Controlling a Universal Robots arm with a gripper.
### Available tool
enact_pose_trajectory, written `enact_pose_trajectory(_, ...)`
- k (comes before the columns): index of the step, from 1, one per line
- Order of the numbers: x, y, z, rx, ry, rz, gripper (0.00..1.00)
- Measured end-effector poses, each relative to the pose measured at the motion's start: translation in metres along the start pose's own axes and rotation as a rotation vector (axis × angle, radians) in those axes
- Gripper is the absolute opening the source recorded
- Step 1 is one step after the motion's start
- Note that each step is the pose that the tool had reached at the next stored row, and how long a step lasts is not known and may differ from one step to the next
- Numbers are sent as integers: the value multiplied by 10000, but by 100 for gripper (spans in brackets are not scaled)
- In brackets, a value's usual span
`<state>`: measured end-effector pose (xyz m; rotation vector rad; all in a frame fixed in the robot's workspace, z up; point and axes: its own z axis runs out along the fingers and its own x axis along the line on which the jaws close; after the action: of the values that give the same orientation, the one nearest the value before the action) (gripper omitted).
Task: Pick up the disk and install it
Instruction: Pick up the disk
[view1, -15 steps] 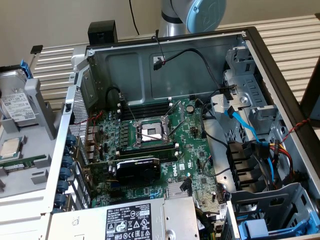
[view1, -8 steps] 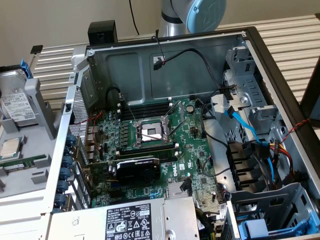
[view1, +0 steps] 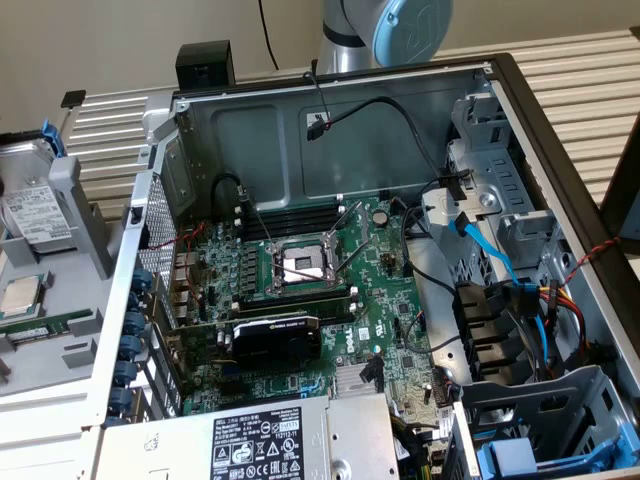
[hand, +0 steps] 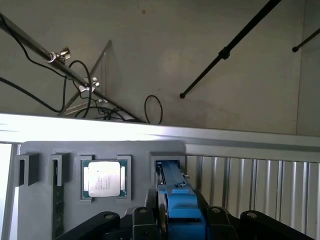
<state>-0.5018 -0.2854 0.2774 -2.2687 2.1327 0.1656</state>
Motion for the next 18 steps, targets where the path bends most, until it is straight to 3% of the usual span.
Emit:
enact_pose_trajectory(10,2,-1,18,-91,-8,37,38)
enact_pose_trajectory(15,2,-1,20,-189,-16,69,38)
enact_pose_trajectory(18,2,-1,18,-198,-17,72,38)
